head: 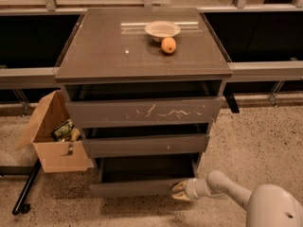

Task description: Close bottom drawer

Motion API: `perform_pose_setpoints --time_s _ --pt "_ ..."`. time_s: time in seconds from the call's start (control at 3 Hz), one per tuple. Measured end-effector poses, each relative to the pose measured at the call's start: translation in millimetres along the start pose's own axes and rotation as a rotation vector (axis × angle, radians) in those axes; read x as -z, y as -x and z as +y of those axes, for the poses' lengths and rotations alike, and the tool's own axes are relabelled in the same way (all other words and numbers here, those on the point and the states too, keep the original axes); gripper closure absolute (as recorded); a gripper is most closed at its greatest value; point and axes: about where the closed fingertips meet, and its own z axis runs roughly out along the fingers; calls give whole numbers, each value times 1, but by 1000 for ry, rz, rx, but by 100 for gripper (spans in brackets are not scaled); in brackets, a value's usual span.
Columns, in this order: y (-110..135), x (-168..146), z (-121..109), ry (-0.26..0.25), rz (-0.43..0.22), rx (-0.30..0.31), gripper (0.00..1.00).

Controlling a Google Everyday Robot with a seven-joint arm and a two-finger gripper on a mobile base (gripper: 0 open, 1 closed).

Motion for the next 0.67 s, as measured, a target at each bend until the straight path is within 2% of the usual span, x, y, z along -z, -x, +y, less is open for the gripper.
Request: perform_pose_setpoints --time_s 0.33,0.67 --pt "0 0 0 1 -1 0 4" --pt "2 0 -7 -6 -4 7 0"
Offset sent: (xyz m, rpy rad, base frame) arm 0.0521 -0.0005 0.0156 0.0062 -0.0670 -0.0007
